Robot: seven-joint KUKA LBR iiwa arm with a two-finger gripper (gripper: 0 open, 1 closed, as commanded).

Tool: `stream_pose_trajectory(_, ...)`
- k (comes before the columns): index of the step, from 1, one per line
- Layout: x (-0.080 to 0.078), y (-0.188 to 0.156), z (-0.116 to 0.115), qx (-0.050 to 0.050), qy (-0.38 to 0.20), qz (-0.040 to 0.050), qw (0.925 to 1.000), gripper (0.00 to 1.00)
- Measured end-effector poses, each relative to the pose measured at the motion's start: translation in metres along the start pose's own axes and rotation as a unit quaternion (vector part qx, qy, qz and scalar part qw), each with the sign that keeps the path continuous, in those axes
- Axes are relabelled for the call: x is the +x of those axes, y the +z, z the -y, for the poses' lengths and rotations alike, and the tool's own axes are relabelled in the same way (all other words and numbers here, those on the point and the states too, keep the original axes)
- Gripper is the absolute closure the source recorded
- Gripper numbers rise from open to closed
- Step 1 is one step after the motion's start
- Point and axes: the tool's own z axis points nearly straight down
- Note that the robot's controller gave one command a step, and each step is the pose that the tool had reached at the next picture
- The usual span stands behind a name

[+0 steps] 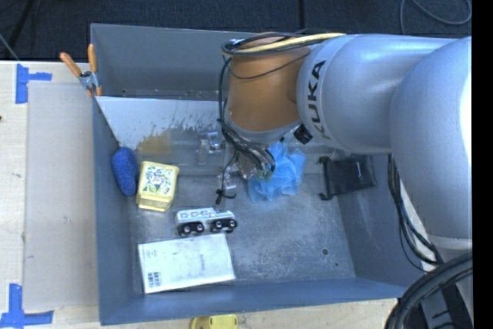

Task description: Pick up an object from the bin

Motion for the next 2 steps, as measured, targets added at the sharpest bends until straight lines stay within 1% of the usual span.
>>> stream_pose_trajectory(1,0.020,0.025,0.016,0.000,-0.056,0.0041,0.9984,0.00)
stream_pose_trajectory(2,0.033,0.051,0.008,0.002,-0.084,-0.0043,0.9965,0.00)
